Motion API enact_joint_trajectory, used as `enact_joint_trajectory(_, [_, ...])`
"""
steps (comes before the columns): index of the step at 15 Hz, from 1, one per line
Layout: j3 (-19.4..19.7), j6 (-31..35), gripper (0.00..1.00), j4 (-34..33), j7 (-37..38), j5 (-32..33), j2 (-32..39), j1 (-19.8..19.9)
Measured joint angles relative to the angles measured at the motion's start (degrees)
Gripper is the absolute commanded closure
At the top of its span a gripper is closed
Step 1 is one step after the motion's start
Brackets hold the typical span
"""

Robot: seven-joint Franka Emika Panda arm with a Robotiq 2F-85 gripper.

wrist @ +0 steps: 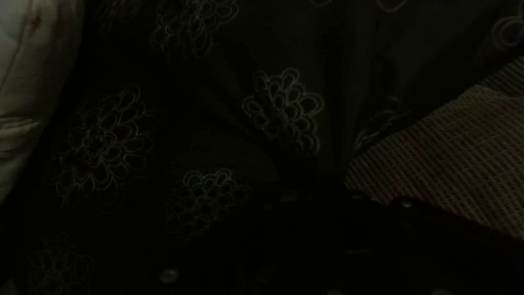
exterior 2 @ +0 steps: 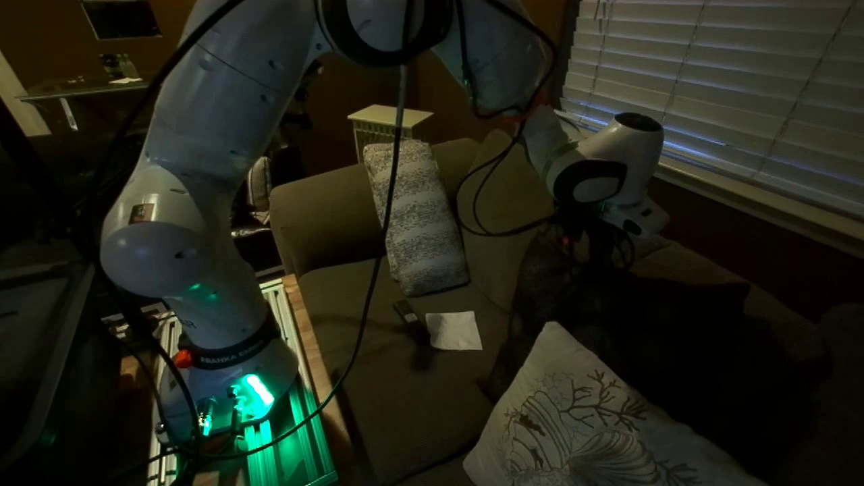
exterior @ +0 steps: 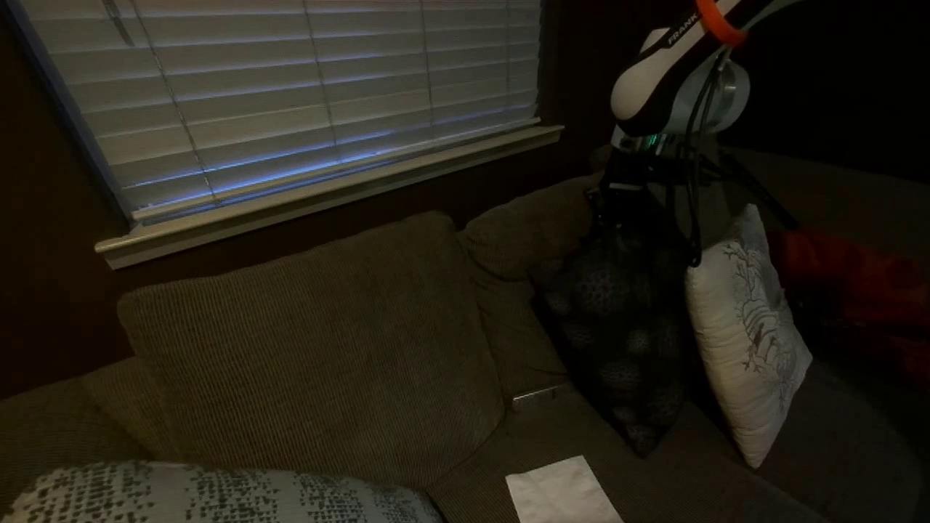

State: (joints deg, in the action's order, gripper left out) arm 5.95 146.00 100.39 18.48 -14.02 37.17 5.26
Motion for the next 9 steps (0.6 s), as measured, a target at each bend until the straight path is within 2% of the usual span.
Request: enact_joint_trajectory(9, [-5.69, 4.61, 0.98, 1.55, -0.79, -8.57, -2.05, 1.82])
